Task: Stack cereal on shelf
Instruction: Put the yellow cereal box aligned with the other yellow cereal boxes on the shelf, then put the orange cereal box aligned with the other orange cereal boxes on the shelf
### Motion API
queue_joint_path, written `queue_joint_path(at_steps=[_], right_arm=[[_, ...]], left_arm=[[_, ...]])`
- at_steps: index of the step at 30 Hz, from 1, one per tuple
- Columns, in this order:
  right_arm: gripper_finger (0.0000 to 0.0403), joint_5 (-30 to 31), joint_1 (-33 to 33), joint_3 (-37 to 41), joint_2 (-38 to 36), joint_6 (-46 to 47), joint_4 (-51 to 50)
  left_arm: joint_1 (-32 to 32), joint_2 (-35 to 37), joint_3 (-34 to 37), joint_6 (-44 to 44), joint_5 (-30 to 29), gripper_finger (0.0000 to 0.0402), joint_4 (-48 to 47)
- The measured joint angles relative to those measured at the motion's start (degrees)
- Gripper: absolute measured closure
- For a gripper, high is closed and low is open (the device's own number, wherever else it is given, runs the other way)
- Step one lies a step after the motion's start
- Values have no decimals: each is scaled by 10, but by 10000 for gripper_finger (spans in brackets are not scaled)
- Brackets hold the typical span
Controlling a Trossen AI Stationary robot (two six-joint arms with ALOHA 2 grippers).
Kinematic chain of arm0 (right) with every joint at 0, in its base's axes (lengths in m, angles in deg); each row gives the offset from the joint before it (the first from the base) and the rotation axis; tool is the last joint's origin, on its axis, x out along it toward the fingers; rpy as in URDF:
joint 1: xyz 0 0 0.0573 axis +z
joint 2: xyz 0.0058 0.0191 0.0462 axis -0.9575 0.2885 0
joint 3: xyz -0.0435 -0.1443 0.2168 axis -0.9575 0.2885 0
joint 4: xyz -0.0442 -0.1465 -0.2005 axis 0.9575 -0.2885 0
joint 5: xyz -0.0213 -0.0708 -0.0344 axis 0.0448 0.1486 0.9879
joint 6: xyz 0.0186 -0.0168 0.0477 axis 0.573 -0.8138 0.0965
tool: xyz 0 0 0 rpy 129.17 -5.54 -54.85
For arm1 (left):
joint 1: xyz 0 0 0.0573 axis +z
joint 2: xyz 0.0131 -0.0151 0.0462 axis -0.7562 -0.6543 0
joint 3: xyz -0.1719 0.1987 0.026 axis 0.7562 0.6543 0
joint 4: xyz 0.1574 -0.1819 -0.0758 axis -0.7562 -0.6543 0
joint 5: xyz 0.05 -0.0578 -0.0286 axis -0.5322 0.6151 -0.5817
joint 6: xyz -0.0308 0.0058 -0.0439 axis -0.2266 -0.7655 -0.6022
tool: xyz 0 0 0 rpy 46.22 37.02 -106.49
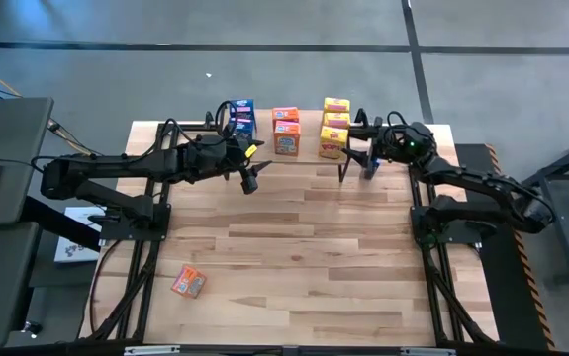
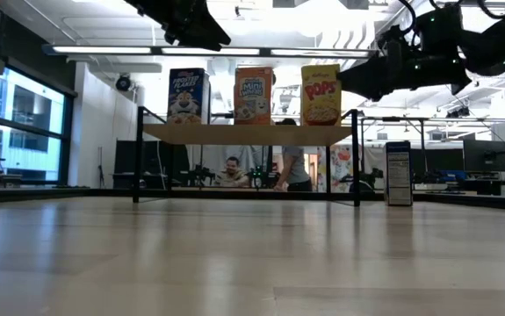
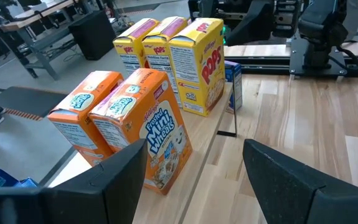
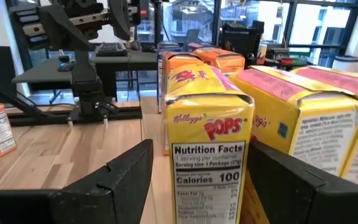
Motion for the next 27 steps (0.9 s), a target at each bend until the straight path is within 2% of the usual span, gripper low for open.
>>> queue_joint_path(at_steps=[16,20,27], right_arm=[[155,71,-5,0,-132,1,-208],[155,84,5,0,-156,38,-239],[155,89,32,0,-201,39,-322]], left_arm=[[0,0,0,0,0,147,0],[0,0,0,0,0,147,0],[0,0,0,0,0,147,0]])
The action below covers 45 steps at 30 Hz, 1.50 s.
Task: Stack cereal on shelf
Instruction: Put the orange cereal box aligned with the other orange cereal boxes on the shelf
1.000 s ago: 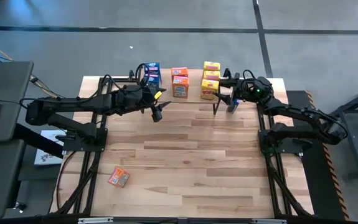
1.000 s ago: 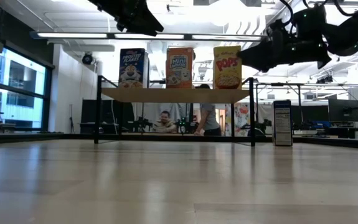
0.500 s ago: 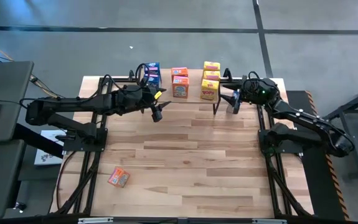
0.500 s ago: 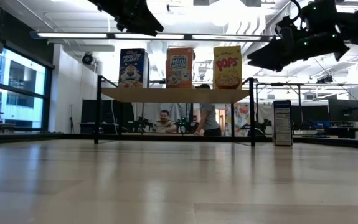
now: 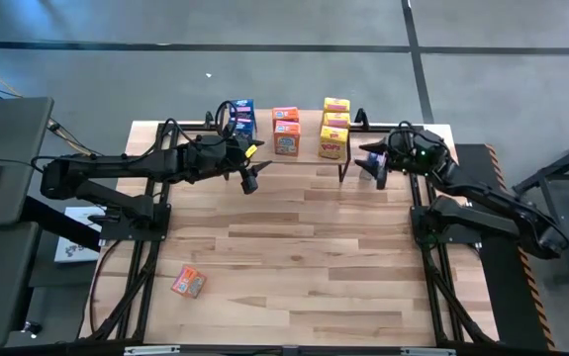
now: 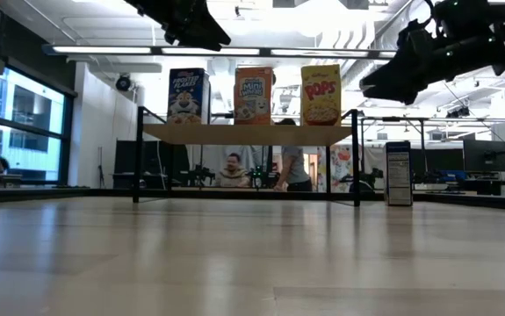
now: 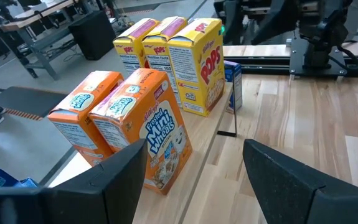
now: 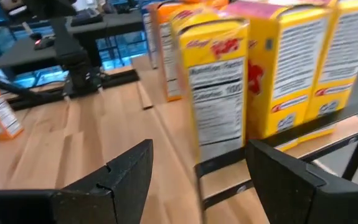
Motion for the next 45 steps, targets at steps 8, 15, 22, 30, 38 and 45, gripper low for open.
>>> queue_joint_path(at_steps=[8,15,22,30,38,45], right_arm=[[155,0,71,0,-27,23,-37],[155,36,150,0,-24,45,-38],[155,105,228,0,-25,53,-34],[155,174,301,0,-24,50,-34],[155,204,342,0,-24,37,-35],[155,230,348,0,-24,35,-35]], left_arm=[[0,0,0,0,0,147,0],[0,0,0,0,0,147,0],[0,0,0,0,0,147,5],[-1,0,0,-21,11,147,1],[-24,5,0,-70,127,147,-66],[-54,8,1,-72,158,147,-19]])
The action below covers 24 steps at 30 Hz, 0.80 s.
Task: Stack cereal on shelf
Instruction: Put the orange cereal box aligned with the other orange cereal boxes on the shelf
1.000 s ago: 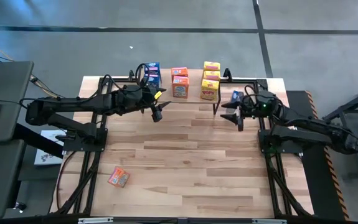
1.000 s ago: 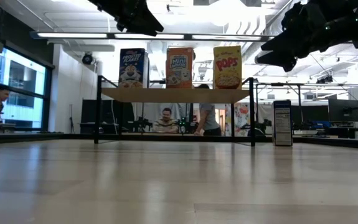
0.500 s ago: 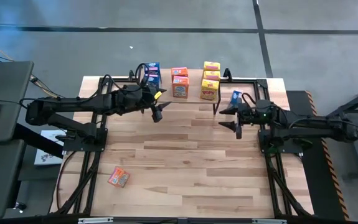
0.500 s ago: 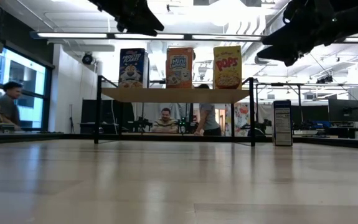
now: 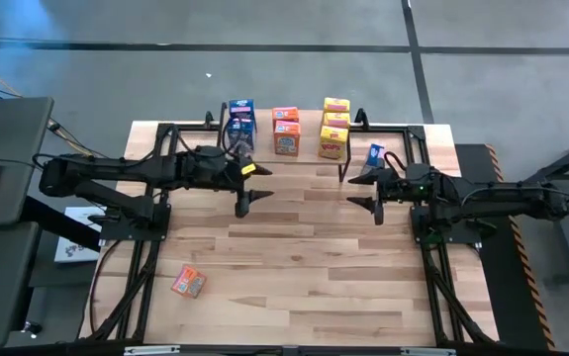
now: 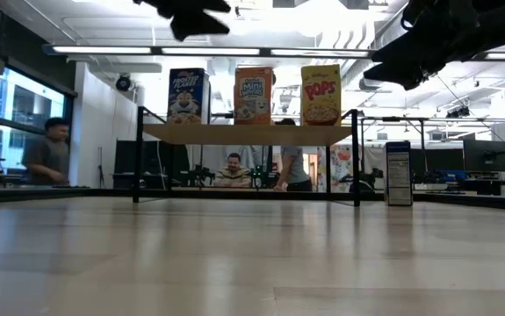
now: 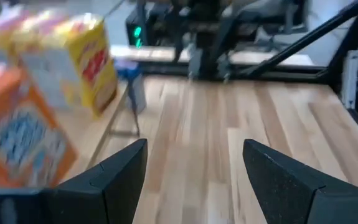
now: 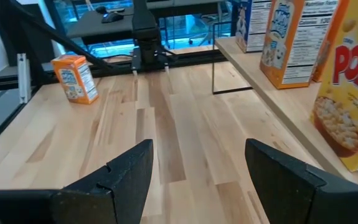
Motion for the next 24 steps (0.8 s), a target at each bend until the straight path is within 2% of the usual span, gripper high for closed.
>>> queue_joint_path(at_steps=[4,6,13,18,24], right_arm=[[155,7,0,0,0,0,0],[155,7,0,0,0,0,1],[155,7,0,0,0,-2,-3],[155,7,0,0,0,0,-4],[155,7,0,0,0,0,-6]], left_arm=[[0,0,0,67,22,147,70],[0,0,0,68,22,147,93],[0,0,0,58,21,144,82],[0,0,0,-10,-84,140,96],[-23,29,-2,-142,-65,140,41]])
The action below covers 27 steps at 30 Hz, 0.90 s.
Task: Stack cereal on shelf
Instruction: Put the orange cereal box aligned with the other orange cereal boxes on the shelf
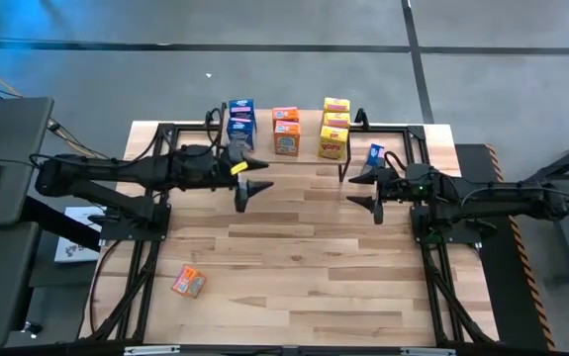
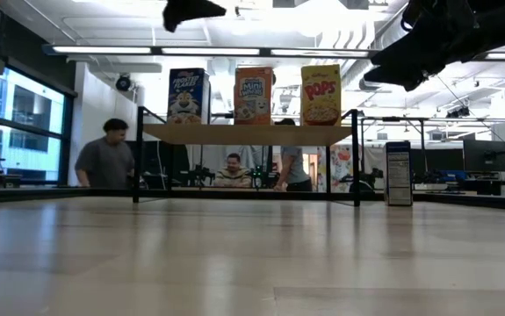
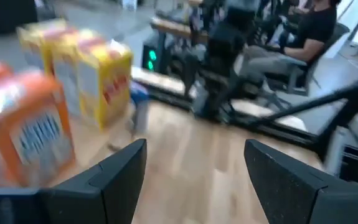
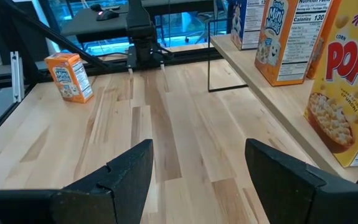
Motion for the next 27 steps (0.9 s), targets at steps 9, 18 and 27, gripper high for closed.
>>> queue_joint_path(at_steps=[9,18,27], right_arm=[[155,0,0,0,0,0,-6],[155,1,0,0,0,-7,-5],[155,15,0,0,0,-64,10]], left_arm=[[-130,29,0,-88,-24,140,-12],[-230,16,-102,-89,-163,141,-139],[-278,12,-150,-235,-285,141,-324]])
